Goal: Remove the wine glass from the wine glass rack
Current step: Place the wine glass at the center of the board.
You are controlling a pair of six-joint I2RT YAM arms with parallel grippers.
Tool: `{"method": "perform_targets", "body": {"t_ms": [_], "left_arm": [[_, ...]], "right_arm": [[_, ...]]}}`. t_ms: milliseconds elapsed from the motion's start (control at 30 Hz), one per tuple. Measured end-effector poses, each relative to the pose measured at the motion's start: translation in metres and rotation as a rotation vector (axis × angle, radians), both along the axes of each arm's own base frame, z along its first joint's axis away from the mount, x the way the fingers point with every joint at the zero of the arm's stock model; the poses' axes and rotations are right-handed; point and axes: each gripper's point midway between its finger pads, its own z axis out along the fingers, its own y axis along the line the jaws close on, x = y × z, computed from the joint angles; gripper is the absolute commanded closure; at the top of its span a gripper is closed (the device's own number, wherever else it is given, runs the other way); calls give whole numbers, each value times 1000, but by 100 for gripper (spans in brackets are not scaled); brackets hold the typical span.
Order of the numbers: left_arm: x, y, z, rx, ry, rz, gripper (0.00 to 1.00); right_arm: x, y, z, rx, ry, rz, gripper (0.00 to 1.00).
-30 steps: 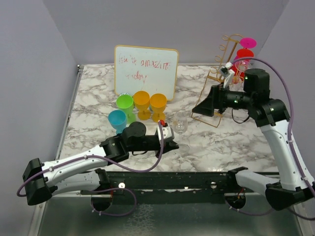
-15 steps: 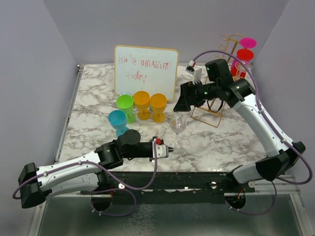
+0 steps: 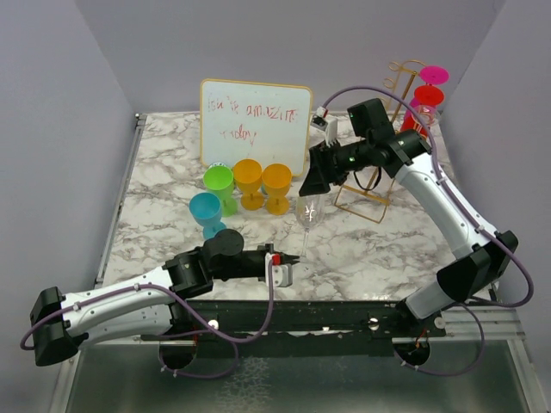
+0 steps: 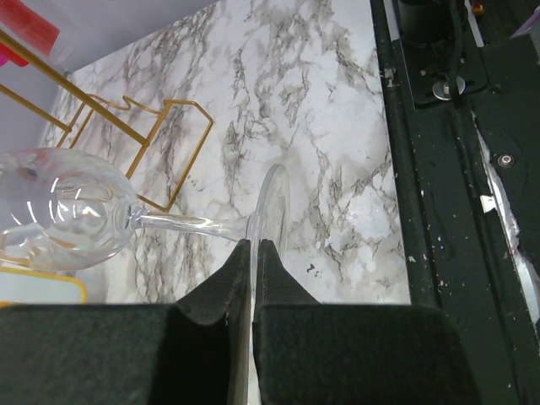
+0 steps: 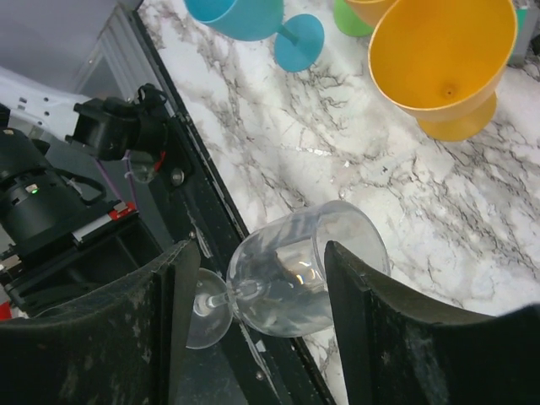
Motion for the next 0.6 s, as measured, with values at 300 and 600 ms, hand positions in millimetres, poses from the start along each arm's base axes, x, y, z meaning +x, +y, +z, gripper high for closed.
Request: {"method": "perform_targets", "body": {"t_ms": [300,600], "left_arm": [[6,4,-6,40,-65,19,100],[13,12,-7,76,-135,49,100]], "right_arm": [[0,3,0,0,-24,74,40],[9,7,-4,-19,-10,78,46]]}}
